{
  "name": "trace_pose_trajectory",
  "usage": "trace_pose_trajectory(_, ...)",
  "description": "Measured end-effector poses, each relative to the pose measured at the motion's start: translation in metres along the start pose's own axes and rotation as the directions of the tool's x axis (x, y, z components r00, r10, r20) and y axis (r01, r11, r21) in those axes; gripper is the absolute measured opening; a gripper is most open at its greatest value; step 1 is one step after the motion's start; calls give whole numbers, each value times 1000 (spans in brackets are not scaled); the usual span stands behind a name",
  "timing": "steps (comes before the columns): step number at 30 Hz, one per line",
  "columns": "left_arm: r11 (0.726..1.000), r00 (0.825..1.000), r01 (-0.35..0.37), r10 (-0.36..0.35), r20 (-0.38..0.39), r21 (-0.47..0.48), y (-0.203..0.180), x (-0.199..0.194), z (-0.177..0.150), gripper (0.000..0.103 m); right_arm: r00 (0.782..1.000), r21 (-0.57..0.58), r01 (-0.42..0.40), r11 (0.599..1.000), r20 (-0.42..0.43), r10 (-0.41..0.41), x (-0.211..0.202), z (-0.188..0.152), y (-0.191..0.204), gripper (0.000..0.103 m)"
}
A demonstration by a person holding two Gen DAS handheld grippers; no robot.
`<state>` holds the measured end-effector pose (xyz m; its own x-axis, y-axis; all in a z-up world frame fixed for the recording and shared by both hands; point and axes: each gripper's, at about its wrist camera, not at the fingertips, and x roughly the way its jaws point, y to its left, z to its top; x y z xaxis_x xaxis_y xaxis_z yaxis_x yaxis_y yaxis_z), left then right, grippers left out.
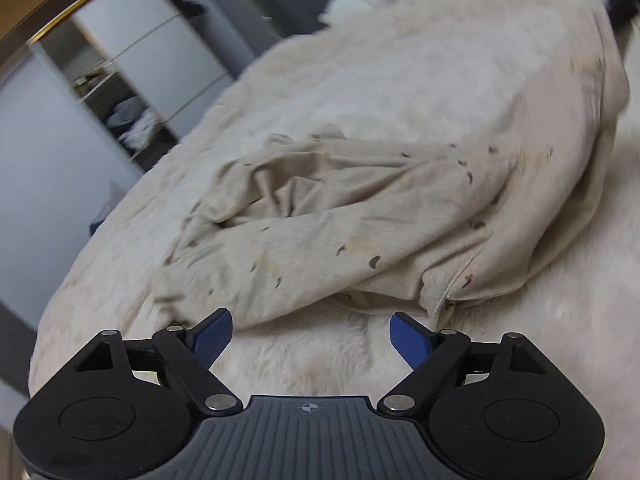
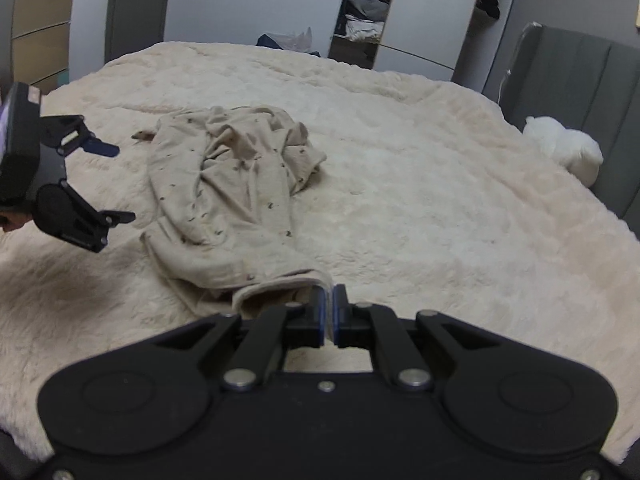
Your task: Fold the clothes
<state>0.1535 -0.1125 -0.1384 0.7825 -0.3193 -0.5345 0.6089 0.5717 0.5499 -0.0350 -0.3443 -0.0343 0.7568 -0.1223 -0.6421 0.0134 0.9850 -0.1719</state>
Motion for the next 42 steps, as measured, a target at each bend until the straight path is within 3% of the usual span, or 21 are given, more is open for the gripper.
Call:
trace_pose_trajectory(4, 993, 1000, 12, -10, -17, 115, -8, 24, 7, 70, 1000, 36, -5, 999, -27, 6, 10, -8, -15, 3)
trace_pose_trajectory(6, 985, 1000, 19, -14, -26, 172, -12, 36, 11, 44, 999, 63, -12, 998, -37, 15, 15, -10, -21, 3)
trace_pose_trajectory(7, 979, 999, 22, -16, -31, 201, -13, 42, 13, 37, 999, 71, -14, 997, -39, 17, 17, -11, -22, 3)
trace_pose_trajectory(9, 966, 999, 29, -20, -40, 257, -17, 54, 16, 2, 999, 86, -17, 996, -42, 20, 20, -12, -25, 3)
trace_pose_trajectory(11, 957, 999, 40, -28, -46, 287, -18, 63, 20, 0, 999, 97, -19, 995, -40, 23, 19, -12, -26, 3)
trace_pose_trajectory(15, 987, 998, 58, -59, 4, 147, 13, 34, 29, 0, 999, 109, -31, 994, -23, 33, 14, -9, -25, 3)
trace_pose_trajectory(20, 999, 995, 37, -35, 96, -12, 55, -27, 35, 0, 998, 121, -55, 991, 21, 53, 5, 4, -21, 3)
trace_pose_trajectory(23, 989, 990, 26, -6, 140, -142, 83, -71, 37, 0, 996, 111, -69, 991, 64, 62, -4, 18, -16, 3)
trace_pose_trajectory(29, 967, 971, -12, 72, 226, -255, 126, -150, 54, 0, 980, 51, -101, 994, 178, 91, -35, 64, -6, 2)
trace_pose_trajectory(35, 930, 940, -38, 158, 301, -366, 169, -228, 71, 0, 933, -14, -87, 996, 350, 87, -87, 121, -5, 2)
trace_pose_trajectory(40, 895, 903, -46, 228, 364, -444, 207, -292, 91, 0, 866, -50, -79, 996, 492, 94, -137, 177, -12, 2)
trace_pose_trajectory(42, 886, 882, -43, 250, 399, -461, 224, -316, 105, 0, 826, -62, -68, 996, 556, 92, -160, 205, -19, 2)
